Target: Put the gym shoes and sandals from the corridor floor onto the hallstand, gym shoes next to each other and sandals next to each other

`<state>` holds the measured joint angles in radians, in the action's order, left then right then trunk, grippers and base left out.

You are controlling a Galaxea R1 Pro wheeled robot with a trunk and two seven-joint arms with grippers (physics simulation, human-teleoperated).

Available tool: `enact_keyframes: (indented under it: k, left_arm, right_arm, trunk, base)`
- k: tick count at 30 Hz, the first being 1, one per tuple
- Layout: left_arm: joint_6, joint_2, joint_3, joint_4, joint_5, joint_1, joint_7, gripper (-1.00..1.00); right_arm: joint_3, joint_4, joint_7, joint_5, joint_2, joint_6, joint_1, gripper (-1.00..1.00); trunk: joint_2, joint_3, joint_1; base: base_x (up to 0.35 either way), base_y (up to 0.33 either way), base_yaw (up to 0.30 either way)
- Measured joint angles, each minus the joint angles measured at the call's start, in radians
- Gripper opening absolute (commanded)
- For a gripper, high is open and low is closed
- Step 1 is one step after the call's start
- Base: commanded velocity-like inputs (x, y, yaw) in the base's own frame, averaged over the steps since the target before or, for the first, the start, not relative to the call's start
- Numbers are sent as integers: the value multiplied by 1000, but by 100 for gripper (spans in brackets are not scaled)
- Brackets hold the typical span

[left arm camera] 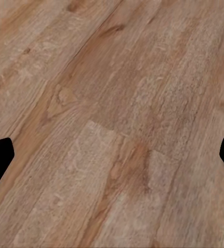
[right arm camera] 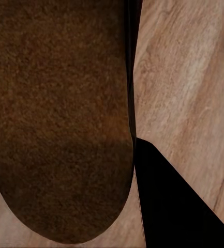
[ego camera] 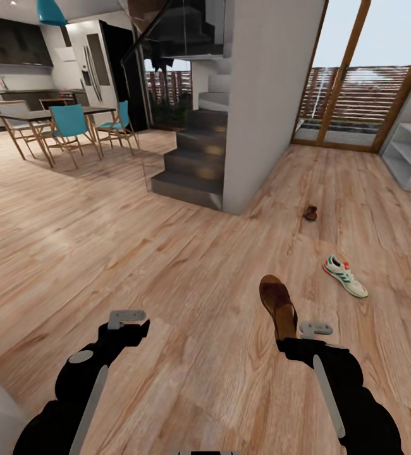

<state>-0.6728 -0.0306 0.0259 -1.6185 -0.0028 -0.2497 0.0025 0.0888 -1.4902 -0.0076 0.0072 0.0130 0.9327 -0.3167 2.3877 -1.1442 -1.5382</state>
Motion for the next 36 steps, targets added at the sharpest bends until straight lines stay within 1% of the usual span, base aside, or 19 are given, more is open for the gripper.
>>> enact_keyframes:
  k: [18, 29, 36]
  left_arm:
    - [0, 0, 0, 0, 0, 0, 0, 100]
    - [0, 0, 0, 0, 0, 0, -1, 100]
    - [0, 0, 0, 0, 0, 0, 0, 100]
  right_arm:
    - [-1, 0, 0, -1, 0, 0, 0, -100]
    - [-1, 0, 0, 0, 0, 0, 0, -100]
    - [0, 0, 0, 1, 0, 0, 0, -100]
  trunk:
    - [0, 24, 0]
    - [0, 27, 0]
    - [0, 32, 0]
  base:
    - [346, 0, -202]
    - [346, 0, -36]
    - [346, 0, -145]
